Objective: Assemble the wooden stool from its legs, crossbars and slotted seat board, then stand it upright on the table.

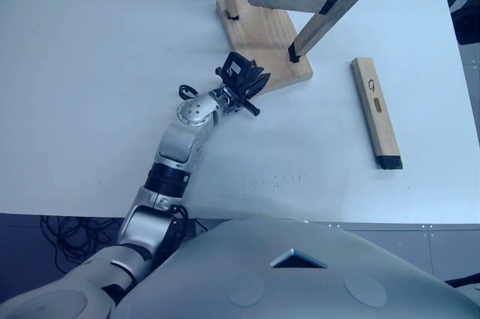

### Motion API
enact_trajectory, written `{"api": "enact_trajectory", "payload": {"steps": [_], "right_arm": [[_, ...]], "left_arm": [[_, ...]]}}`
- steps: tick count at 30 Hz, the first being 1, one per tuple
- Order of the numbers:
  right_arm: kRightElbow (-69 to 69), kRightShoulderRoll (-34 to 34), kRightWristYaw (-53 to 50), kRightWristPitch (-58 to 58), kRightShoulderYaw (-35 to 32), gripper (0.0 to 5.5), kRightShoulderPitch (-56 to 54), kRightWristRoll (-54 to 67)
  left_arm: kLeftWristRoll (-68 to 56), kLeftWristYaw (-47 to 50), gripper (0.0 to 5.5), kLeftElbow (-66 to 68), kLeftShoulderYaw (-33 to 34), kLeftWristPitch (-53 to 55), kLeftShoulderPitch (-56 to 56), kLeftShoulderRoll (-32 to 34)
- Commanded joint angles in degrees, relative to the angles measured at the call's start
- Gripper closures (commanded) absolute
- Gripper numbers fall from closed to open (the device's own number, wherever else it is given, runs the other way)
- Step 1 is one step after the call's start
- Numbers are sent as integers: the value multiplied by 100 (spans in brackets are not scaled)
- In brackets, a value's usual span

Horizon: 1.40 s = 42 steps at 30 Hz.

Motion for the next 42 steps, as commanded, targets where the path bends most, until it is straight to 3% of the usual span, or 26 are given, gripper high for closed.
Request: {"api": "enact_trajectory", "payload": {"steps": [1, 3, 16, 42], "right_arm": [[254, 112, 14, -293, -11, 344, -142, -317], [326, 105, 14, -462, 66, 344, -119, -438], [529, 110, 14, -535, 1085, 344, -583, -164], [625, 229, 14, -807, 1585, 344, -738, 96]], "left_arm": [[313, 7, 530, 552, -91, 682, 273, 275], [300, -55, 550, 550, -89, 732, 290, 280], [298, 31, 550, 645, -66, 605, 463, 78], [319, 147, 550, 531, -56, 571, 661, -98]]}}
